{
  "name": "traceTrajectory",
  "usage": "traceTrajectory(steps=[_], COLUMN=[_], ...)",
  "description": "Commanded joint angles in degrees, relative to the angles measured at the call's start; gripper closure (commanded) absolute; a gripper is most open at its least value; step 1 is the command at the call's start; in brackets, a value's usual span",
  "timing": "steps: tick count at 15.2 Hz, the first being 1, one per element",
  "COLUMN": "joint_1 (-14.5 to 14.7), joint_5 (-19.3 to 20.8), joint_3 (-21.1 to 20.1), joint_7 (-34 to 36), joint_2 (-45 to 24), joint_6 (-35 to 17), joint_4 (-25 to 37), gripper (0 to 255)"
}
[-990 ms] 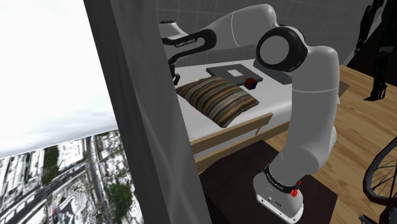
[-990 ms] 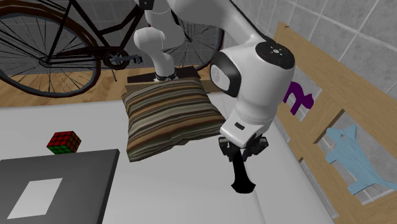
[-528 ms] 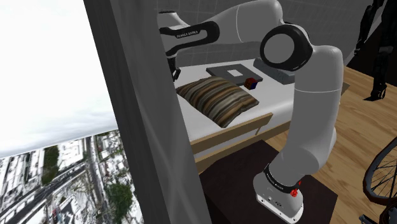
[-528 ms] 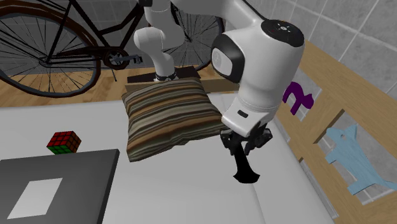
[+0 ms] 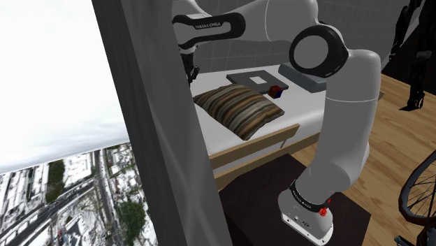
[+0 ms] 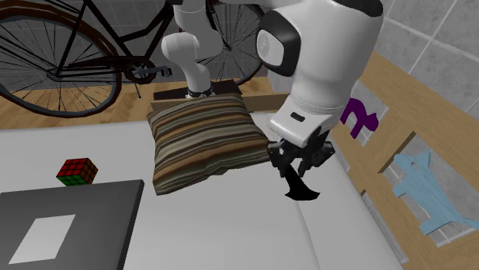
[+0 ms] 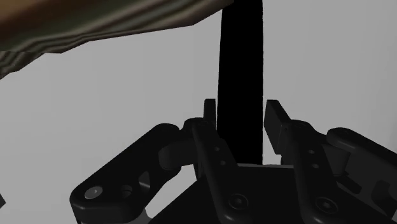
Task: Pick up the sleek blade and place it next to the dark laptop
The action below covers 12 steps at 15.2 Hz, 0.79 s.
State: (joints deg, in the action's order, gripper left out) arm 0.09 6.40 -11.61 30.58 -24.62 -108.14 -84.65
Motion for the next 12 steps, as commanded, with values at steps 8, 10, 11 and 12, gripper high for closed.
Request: traceTrajectory(steps=[8, 10, 11, 12], joint_1=[-5.77, -7.21, -7.89, -8.55], joint_5=[-2.65, -3.31, -3.62, -3.90], joint_3=[1.49, 2.21, 2.62, 3.07], joint_7=[-7.00, -9.26, -10.43, -11.62], joint_2=[12.49, 15.60, 17.09, 18.54], joint_6=[-5.08, -6.25, -6.77, -7.25], joint_4=[-17.12, -21.28, -23.22, -25.09], gripper=[255, 255, 255, 255])
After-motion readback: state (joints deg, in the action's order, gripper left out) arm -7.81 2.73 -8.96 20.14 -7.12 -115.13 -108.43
